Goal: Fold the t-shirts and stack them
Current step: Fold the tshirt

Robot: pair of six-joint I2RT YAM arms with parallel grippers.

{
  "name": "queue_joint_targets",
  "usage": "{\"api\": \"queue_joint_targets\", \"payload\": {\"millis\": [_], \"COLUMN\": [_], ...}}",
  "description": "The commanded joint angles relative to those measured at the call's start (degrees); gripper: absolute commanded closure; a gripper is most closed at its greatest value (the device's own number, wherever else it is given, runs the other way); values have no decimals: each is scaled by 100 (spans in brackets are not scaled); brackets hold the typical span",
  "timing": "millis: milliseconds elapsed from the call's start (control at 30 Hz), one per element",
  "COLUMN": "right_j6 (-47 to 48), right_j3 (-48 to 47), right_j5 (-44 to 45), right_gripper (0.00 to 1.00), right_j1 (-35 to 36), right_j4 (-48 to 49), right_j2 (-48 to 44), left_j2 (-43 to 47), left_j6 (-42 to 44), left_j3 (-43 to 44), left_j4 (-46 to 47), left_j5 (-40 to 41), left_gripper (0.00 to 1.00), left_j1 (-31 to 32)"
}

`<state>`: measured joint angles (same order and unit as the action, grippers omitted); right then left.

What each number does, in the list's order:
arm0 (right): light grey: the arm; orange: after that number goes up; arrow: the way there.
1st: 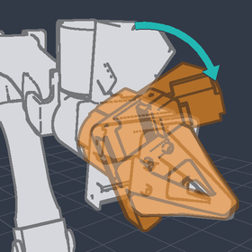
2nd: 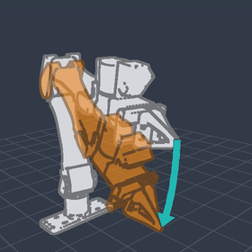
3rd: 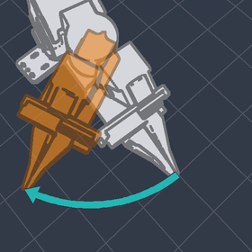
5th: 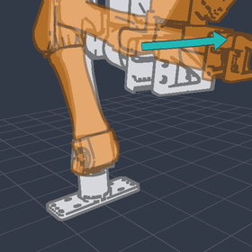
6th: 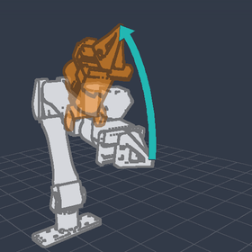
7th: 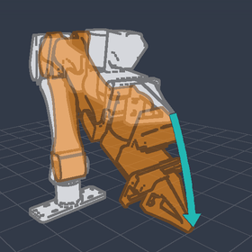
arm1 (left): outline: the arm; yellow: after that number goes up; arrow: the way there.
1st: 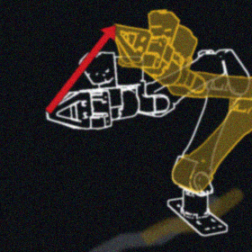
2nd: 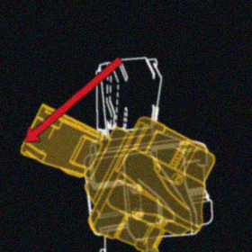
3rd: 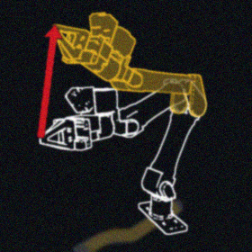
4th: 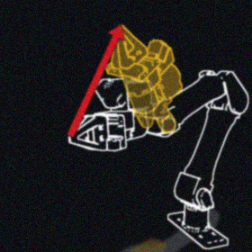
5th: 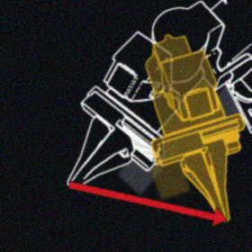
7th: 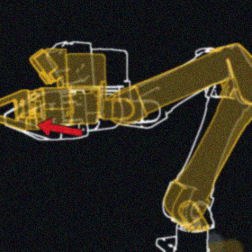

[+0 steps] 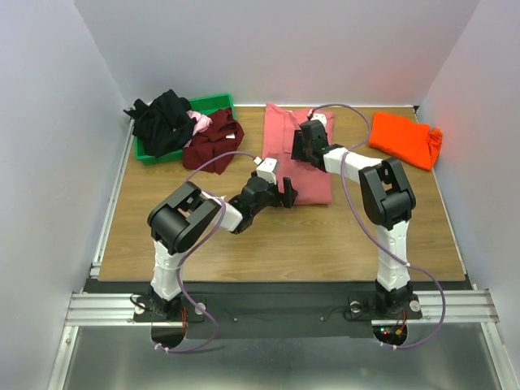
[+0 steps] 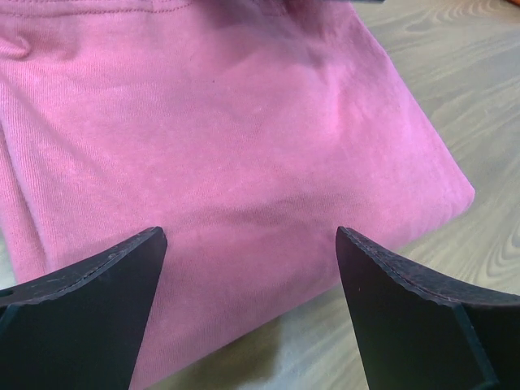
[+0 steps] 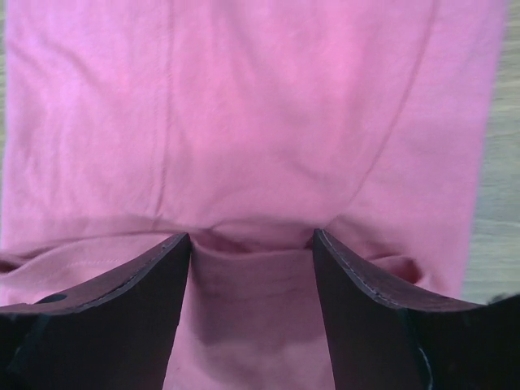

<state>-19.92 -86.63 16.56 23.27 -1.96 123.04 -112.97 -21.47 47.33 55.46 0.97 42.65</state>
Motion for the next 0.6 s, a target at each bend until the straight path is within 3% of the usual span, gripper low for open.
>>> {"api": "queue_joint_targets", "payload": {"millis": [0, 200, 400, 567], "right_j6": [138, 252, -187, -635], "right_j3": [-126, 374, 2137, 3421], "right_j5": [471, 735, 507, 419], "right_gripper": [32, 27, 26, 26], "right_j1": [11, 11, 20, 29], "right_j4": [-33, -24, -15, 28], "right_j2": [-420, -1675, -3187, -4049], "left_j2": [494, 1610, 2831, 2684], "left_j6": [29, 47, -49, -6], "left_j3": [-312, -540, -936, -857], "left_j4": [-527, -747, -1019, -1713], "left_j5": [131, 333, 825, 1634], "left_gripper": [2, 2, 1, 1], "left_j1": [103, 331, 516, 437]}}
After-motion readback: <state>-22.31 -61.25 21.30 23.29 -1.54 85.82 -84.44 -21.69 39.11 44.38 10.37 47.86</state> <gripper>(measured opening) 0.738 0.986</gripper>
